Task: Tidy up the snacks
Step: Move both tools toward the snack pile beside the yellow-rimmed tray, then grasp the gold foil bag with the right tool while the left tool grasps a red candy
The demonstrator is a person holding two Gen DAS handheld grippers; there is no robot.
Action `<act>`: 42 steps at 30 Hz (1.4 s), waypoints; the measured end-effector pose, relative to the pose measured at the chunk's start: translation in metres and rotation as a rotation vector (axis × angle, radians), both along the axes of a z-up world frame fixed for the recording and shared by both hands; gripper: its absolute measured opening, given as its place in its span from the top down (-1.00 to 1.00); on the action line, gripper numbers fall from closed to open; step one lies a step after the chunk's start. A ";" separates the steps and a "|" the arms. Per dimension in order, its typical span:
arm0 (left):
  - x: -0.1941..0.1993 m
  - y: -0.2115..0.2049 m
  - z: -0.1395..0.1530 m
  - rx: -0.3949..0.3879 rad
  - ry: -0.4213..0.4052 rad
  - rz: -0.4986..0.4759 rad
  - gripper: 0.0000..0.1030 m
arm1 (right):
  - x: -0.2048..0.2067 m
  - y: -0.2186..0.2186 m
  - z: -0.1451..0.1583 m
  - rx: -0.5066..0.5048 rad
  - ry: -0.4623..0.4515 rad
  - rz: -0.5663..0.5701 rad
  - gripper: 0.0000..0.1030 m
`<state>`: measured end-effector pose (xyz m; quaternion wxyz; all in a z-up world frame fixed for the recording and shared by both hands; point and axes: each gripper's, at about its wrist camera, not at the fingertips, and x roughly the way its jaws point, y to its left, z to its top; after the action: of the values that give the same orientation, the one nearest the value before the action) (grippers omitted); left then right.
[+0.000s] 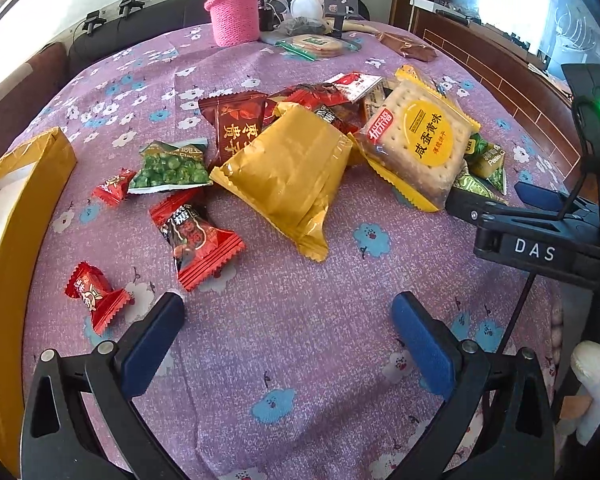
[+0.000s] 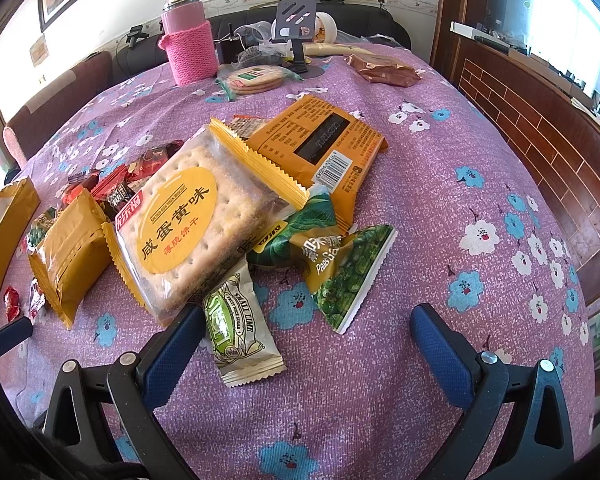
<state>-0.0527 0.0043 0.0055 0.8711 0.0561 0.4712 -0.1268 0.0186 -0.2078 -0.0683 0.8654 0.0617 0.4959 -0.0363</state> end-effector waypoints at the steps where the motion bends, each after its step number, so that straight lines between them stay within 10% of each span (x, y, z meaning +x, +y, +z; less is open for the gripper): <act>1: -0.002 0.002 0.001 -0.018 -0.001 -0.002 -1.00 | 0.000 0.000 0.000 0.000 0.000 0.000 -1.00; 7: -0.020 0.026 0.018 -0.147 -0.026 0.013 -0.99 | 0.000 0.000 0.000 0.000 0.000 0.000 -1.00; 15: -0.084 0.078 0.101 -0.361 -0.303 0.002 -0.97 | 0.000 -0.001 0.000 0.000 0.001 0.001 -1.00; 23: -0.131 0.166 0.195 -0.315 -0.601 0.183 -1.00 | 0.005 -0.002 0.001 0.012 0.052 0.025 -1.00; 27: -0.102 0.206 0.176 -0.365 -0.374 0.251 -1.00 | 0.007 -0.001 0.001 0.006 0.066 0.022 -1.00; 38: -0.090 0.229 0.117 -0.480 -0.269 0.324 -1.00 | -0.021 0.007 0.034 -0.144 -0.051 -0.011 -0.66; 42: -0.077 0.210 0.098 -0.502 -0.196 0.256 -0.87 | -0.037 0.029 0.068 0.039 -0.126 0.072 -0.68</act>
<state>-0.1295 0.2143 0.1034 0.9079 -0.2089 0.3422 -0.1222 -0.0184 -0.1792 -0.0002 0.8943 0.0628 0.4429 0.0086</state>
